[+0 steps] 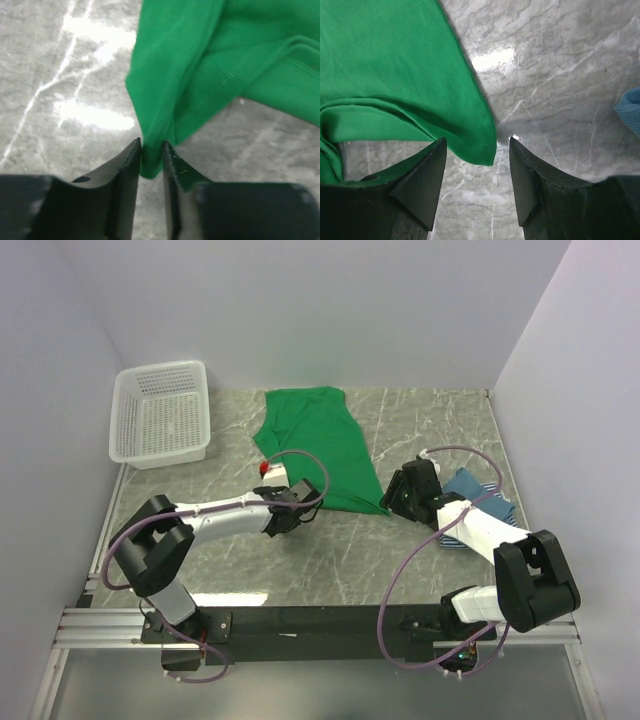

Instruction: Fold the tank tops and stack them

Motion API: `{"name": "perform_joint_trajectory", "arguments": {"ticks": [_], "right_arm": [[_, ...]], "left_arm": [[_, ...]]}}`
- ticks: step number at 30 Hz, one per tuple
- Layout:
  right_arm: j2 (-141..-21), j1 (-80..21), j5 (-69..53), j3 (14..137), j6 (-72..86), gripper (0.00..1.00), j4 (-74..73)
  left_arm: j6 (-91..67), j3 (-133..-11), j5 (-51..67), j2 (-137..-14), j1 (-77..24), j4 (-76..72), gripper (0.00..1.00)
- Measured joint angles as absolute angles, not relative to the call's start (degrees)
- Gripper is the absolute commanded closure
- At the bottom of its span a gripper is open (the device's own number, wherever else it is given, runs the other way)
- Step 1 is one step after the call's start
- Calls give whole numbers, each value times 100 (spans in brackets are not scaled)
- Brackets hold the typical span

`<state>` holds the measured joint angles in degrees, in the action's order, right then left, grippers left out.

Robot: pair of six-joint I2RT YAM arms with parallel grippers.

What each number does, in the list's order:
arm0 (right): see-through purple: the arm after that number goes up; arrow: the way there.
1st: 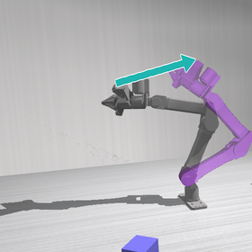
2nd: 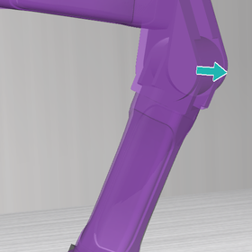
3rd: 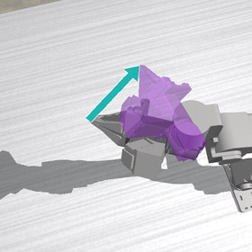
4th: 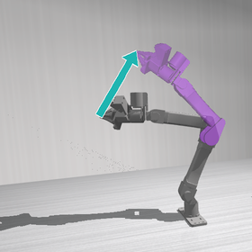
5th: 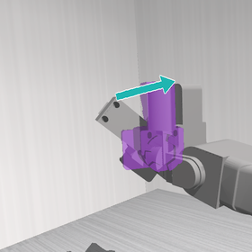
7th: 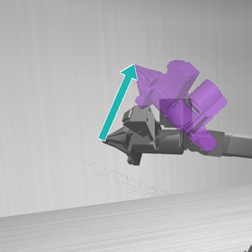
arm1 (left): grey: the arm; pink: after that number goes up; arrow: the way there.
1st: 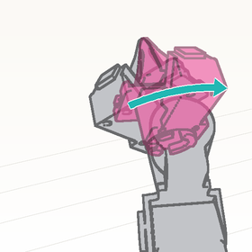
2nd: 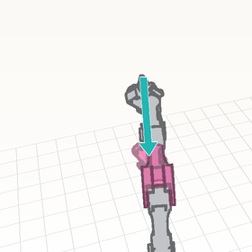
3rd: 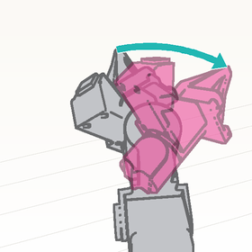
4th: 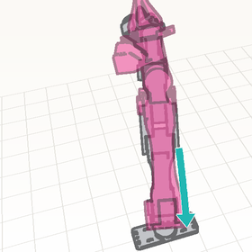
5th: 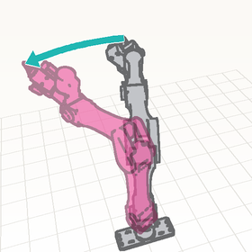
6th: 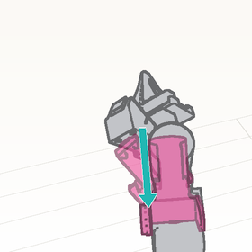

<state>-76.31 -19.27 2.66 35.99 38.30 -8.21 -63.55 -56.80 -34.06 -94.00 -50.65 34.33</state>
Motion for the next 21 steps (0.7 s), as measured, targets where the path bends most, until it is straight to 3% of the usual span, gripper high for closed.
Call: {"name": "perform_joint_trajectory", "arguments": {"ticks": [4, 7, 10, 11, 12, 16, 18, 19, 21], "right_arm": [[-7629, -1927, 231, 3599, 3833, 46, -810], [-7629, -1927, 202, 3594, 3848, 51, -792], [-7629, -1927, 185, 3562, 3859, 57, -716], [-7631, -1927, 169, 3553, 3859, 58, -705], [-7642, -1927, 156, 3542, 3868, 63, -683], [-7699, -1927, 82, 3492, 3903, 77, -604], [-7699, -1925, 71, 3430, 3916, 83, -563], [-7699, -1927, 73, 3400, 3922, 83, -563], [-7690, -1927, 75, 3330, 3942, 82, -556]], "left_arm": [[-6326, -5286, -3347, -9338, -4770, 3194, 94], [-6442, -4794, -3297, -8978, -4532, 3173, 99], [-6639, -4101, -3124, -8042, -4235, 3033, 99], [-6696, -3876, -3041, -7703, -4101, 2882, 95], [-6751, -3551, -2919, -7190, -3916, 2742, 83], [-6995, -2729, -2536, -6038, -3420, 2414, 62], [-7133, -2462, -2377, -5688, -3304, 2434, 58], [-7192, -2364, -2327, -5505, -3249, 2460, 49], [-7288, -2296, -2274, -5177, -3164, 2526, 47]]}}
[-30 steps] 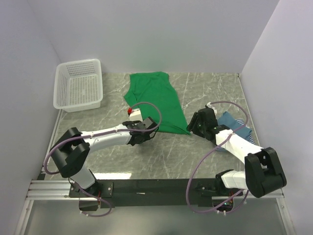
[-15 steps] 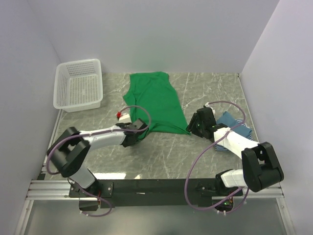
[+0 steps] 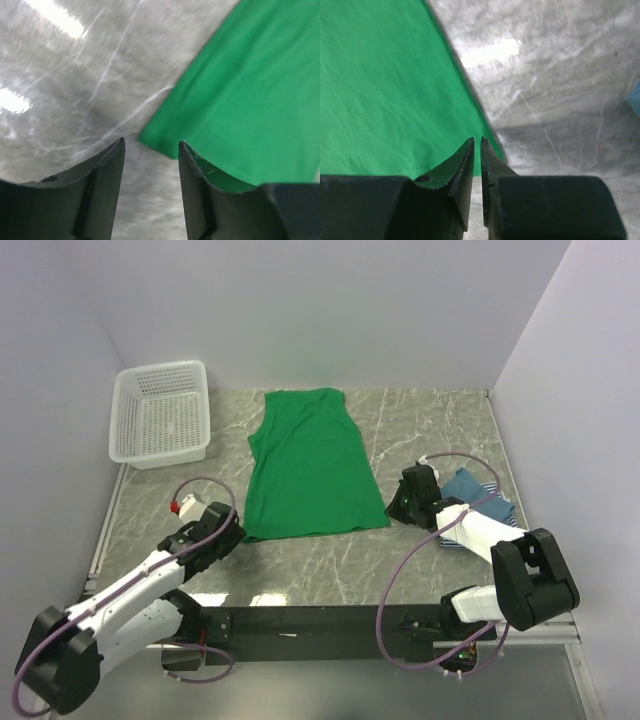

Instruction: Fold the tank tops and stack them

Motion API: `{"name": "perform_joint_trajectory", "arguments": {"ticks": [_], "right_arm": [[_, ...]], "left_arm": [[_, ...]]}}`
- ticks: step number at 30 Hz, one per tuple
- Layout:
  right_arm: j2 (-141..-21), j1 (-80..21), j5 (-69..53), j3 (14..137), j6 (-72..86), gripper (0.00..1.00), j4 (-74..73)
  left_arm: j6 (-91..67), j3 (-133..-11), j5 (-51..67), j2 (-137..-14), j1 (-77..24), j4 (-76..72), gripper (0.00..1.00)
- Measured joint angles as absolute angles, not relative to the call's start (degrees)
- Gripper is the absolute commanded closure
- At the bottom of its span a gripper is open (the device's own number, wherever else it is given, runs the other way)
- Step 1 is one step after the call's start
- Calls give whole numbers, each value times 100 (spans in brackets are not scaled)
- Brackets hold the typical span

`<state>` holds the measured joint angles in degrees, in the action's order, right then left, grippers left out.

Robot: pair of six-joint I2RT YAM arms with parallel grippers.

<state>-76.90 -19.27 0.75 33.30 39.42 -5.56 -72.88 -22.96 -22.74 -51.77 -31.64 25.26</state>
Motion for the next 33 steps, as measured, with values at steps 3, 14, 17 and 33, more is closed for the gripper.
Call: {"name": "perform_joint_trajectory", "arguments": {"ticks": [3, 14, 17, 33], "right_arm": [[-7660, -1927, 58, 3253, 3938, 77, -561], [-7644, -1927, -99, 3245, 3859, 57, -572], [-7644, -1927, -115, 3245, 3874, 57, -587], [-7824, -1953, -220, 3212, 3970, 57, -591]], "left_arm": [[-7308, -2298, -2270, -4803, -3072, 2508, 46], [-6497, -2665, -1973, -6051, -3055, 2246, 53], [-6276, -2753, -1946, -6139, -3057, 2180, 55], [-5911, -2963, -1782, -7015, -3055, 1815, 70]]}}
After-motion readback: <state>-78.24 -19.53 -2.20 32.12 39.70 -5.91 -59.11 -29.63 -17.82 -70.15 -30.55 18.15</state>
